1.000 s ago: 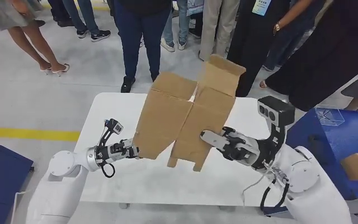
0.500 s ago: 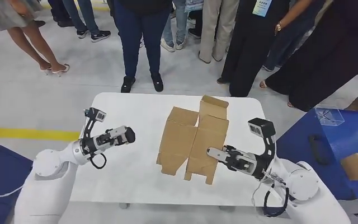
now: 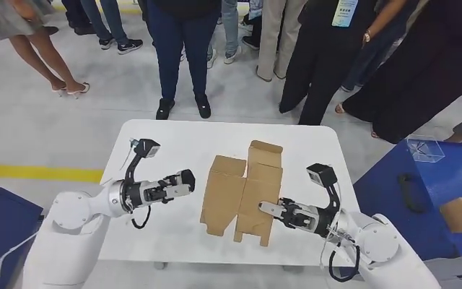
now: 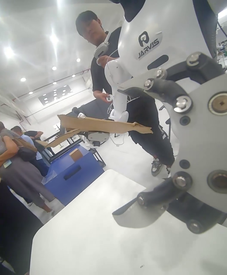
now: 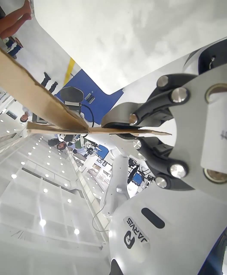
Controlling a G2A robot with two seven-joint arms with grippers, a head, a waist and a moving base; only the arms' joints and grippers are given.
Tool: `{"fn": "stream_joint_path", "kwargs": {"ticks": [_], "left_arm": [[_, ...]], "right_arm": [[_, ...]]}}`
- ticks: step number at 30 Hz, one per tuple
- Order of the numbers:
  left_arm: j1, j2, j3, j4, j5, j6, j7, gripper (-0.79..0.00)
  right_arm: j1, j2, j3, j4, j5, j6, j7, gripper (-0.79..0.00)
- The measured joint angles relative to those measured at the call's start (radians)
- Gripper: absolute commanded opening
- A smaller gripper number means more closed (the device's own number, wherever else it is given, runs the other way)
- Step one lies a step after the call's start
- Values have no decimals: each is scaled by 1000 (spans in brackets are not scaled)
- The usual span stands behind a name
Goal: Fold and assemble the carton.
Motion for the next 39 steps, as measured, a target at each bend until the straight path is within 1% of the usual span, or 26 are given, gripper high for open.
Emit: {"fn": "stream_joint_path", "kwargs": {"ticks": [1, 2, 4, 5, 6, 7, 9, 10, 14, 15, 16, 23, 29, 30, 32, 33, 36, 39], "left_arm": [[-3, -1, 14, -7, 4, 2, 3, -191], [-6, -2, 26, -13, 7, 3, 5, -231], [-12, -4, 50, -24, 7, 6, 11, -348], [-13, -4, 57, -28, 6, 8, 14, -394], [-15, -4, 65, -33, 7, 9, 15, -409], [-16, -4, 69, -37, 8, 10, 16, -477], [-16, -4, 77, -44, 3, 8, 18, -748], [-17, -3, 80, -46, -1, 6, 18, -785], [-15, -2, 83, -54, -28, -15, 15, -785], [-13, -1, 82, -56, -38, -25, 12, -785], [-12, -1, 81, -58, -46, -32, 9, -785], [0, 5, 68, -69, -115, -87, -25, -785], [11, 10, 56, -75, -151, -87, -36, -785], [14, 11, 54, -74, -154, -79, -35, -785], [17, 13, 52, -71, -157, -67, -33, -785], [19, 14, 51, -69, -159, -57, -32, -785], [23, 16, 51, -65, -170, -35, -27, -785], [25, 18, 47, -59, -181, -24, -20, -785]], "right_arm": [[2, -1, -2, 0, -3, -2, 0, -785], [5, -2, -4, 0, -7, -4, 0, -785], [9, -4, -8, 2, -12, -9, -1, -785], [11, -4, -9, 2, -14, -12, -1, -785], [13, -5, -11, 3, -15, -16, -2, -785], [14, -6, -13, 3, -16, -18, -2, -785], [16, -8, -16, 1, -20, -19, -4, -785], [17, -9, -18, -1, -22, -19, -5, -785], [23, -12, -26, -3, -32, -17, -15, -785], [25, -13, -27, -1, -35, -20, -17, -548], [27, -14, -28, 2, -40, -23, -17, 0], [47, -18, -39, 32, -50, -47, -7, 0], [48, -18, -38, 31, -51, -47, -8, 0], [59, -17, -25, 25, -64, -61, -11, 0], [82, -12, 30, 9, -136, -115, -12, 0], [84, -11, 70, -5, -207, -155, -33, 0], [90, -3, 183, -43, -379, -233, -92, 0], [88, 2, 283, -73, -500, -278, -126, 0]]}}
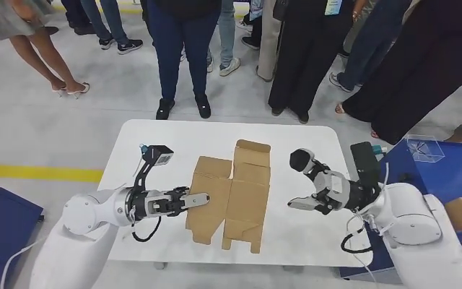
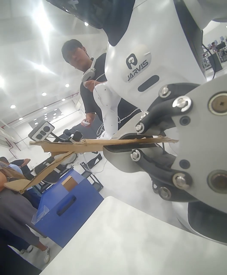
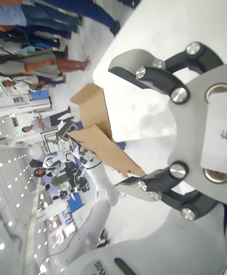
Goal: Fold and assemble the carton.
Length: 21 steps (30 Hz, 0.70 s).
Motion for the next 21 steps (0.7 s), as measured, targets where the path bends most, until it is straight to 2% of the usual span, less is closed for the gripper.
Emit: {"fn": "stream_joint_path", "kwargs": {"ticks": [4, 6, 9, 21], "left_arm": [[3, 2, -4, 4, -15, 14, 2, -785], [4, 4, -8, 4, -14, 12, 1, -785], [8, 6, -11, 1, -3, 2, 4, -785], [9, 7, -12, -2, 12, 0, 1, -785]], "right_arm": [[-16, 0, 64, -11, -104, -38, -56, 0], [-44, -3, 43, 0, -54, -6, -103, 0], [-58, -4, 20, 0, 58, 60, -98, 0], [-57, -3, 21, -1, 61, 59, -95, 0]]}}
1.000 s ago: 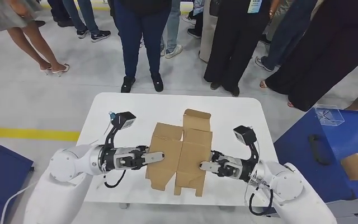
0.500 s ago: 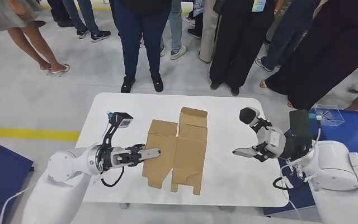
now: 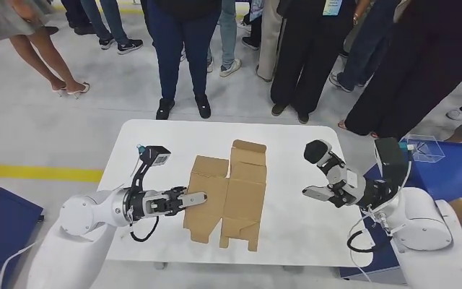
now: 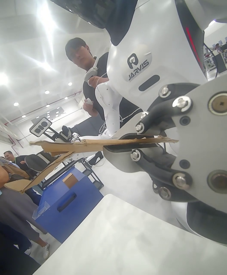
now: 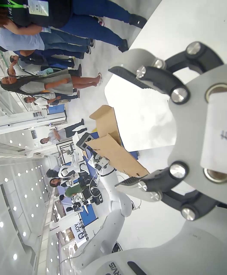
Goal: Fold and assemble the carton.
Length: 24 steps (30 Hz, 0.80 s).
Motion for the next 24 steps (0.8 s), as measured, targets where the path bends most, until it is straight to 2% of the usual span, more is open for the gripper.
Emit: {"fn": "stream_joint_path", "kwargs": {"ticks": [3, 5, 8, 10, 12, 13, 14, 16, 18, 19, 21, 23, 24], "left_arm": [[0, 0, 0, 0, 0, 0, 0, -785], [4, 0, -1, -8, 14, -4, 12, -785], [22, 1, 7, -31, 58, -23, 47, -785], [29, 1, 11, -40, 63, -40, 50, -785], [34, 2, 14, -48, 79, -59, 47, -785], [37, 3, 16, -52, 82, -64, 45, -785], [40, 3, 20, -55, 82, -68, 42, -785], [44, 4, 22, -60, 82, -72, 40, -785], [48, 5, 25, -63, 84, -74, 38, -785], [49, 6, 27, -64, 86, -75, 38, -785], [51, 6, 31, -66, 93, -77, 38, -785], [52, 7, 36, -67, 97, -78, 41, -785], [51, 7, 40, -68, 99, -77, 42, -785]], "right_arm": [[-2, 0, -2, 0, 2, 2, -1, 0], [-23, -2, -32, 4, 37, 37, 4, 0], [-10, 3, -91, 36, 260, 250, 136, 0], [40, 7, -105, 93, 504, 448, 258, 0], [89, 6, -129, 153, 711, 621, 329, 0], [107, 5, -142, 174, 778, 681, 342, -43], [124, 4, -157, 190, 826, 733, 350, -123], [154, 0, -193, 215, 879, 821, 365, -219], [174, -4, -223, 225, 902, 870, 374, -413], [181, -6, -233, 225, 905, 876, 375, -468], [194, -9, -252, 221, 880, 865, 373, -505], [200, -12, -267, 217, 859, 849, 366, -659], [202, -14, -277, 214, 849, 839, 365, -711]]}}
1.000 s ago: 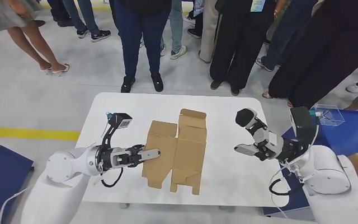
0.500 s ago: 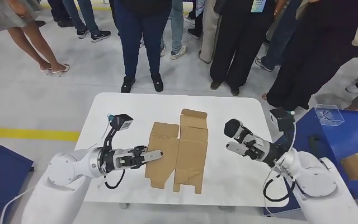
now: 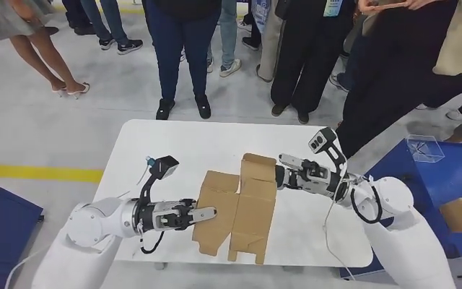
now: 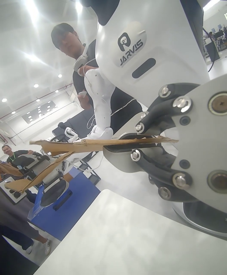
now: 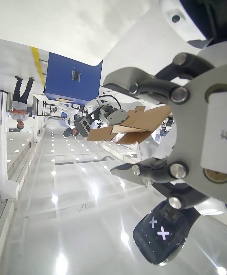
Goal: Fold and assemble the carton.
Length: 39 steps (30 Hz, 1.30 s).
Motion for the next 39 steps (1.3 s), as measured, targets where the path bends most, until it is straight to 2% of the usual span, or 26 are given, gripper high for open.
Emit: {"fn": "stream_joint_path", "kwargs": {"ticks": [2, 3, 8, 9, 10, 11, 30, 33, 35, 39], "left_arm": [[-2, 1, 4, -1, 3, 3, 3, -785], [-3, 1, 5, -1, 4, 5, 5, -785], [-10, 3, 9, -7, 2, 16, 11, -785], [-11, 3, 9, -7, 2, 18, 13, -748], [-12, 4, 9, -6, 2, 20, 14, -431], [-13, 4, 10, -5, 2, 23, 16, 0], [-18, 5, 8, -1, 12, 36, 26, 0], [-18, 5, 7, -2, 14, 35, 27, 0], [-19, 8, -9, -22, 47, 16, 43, 0], [-4, 18, -42, -109, 263, -77, 54, 0]], "right_arm": [[4, -2, -11, -4, -9, -12, 1, -742], [6, -4, -15, -5, -10, -15, 1, -785], [13, -7, -23, -6, -14, -13, 1, -785], [14, -8, -24, -6, -16, -11, 3, -785], [15, -8, -25, -6, -17, -9, 4, -785], [16, -9, -26, -6, -16, -7, 5, -785], [22, -10, -23, -8, -16, 7, 2, -785], [5, -12, -22, -22, -30, -6, -45, -785], [-8, -13, -19, -28, -50, -23, -79, -785], [-28, -17, -18, -44, -69, -38, -135, -785]]}}
